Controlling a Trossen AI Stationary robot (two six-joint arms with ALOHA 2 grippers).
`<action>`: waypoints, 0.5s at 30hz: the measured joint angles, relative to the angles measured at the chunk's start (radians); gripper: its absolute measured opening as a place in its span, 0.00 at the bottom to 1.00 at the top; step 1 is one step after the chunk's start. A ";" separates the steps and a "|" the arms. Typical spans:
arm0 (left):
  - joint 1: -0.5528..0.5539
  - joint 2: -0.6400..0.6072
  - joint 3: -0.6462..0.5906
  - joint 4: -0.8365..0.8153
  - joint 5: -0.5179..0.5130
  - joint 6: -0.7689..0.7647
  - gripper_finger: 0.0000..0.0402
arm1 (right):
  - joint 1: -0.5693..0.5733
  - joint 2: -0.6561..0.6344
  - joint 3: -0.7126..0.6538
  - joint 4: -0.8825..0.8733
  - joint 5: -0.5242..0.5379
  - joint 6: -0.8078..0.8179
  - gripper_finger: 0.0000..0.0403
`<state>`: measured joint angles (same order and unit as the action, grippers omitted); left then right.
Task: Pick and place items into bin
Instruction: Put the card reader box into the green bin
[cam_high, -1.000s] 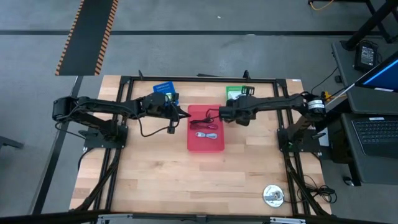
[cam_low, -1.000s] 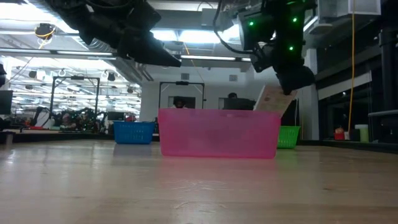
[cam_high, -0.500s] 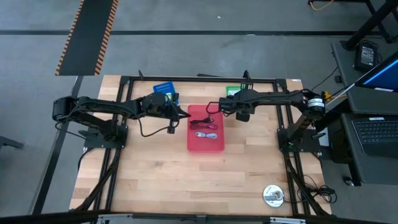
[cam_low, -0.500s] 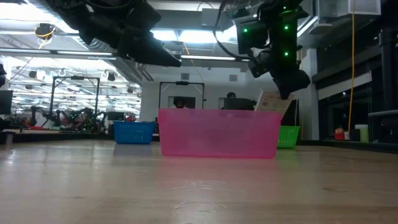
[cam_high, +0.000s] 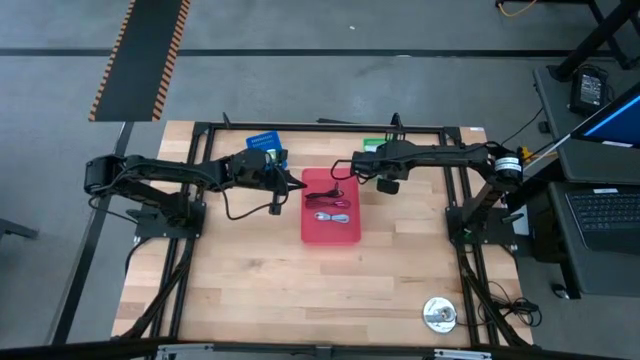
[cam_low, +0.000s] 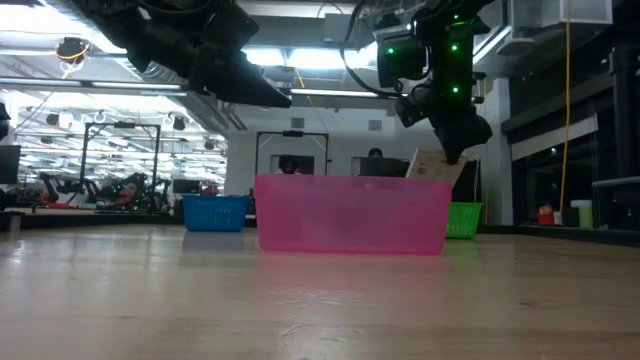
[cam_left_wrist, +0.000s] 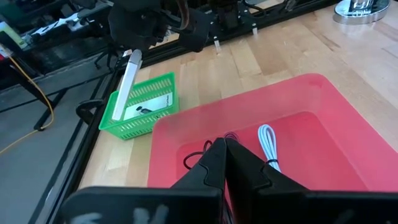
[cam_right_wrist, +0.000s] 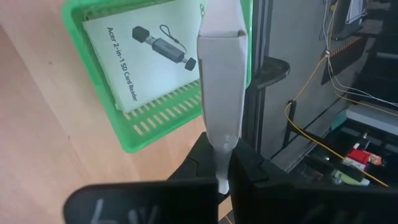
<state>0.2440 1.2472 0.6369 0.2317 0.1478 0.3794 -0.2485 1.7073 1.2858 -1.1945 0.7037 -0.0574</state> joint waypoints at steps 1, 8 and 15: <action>0.000 0.000 0.000 0.000 0.000 -0.001 0.00 | -0.002 0.000 0.000 -0.001 -0.001 0.000 0.00; 0.000 0.000 0.000 0.000 0.000 -0.025 0.01 | -0.005 0.000 0.000 -0.004 -0.002 -0.002 0.00; 0.000 0.000 0.000 0.000 0.000 -0.019 0.01 | -0.018 0.000 0.000 -0.001 -0.018 -0.002 0.00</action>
<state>0.2440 1.2472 0.6369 0.2317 0.1478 0.3599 -0.2666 1.7073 1.2858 -1.1951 0.6854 -0.0592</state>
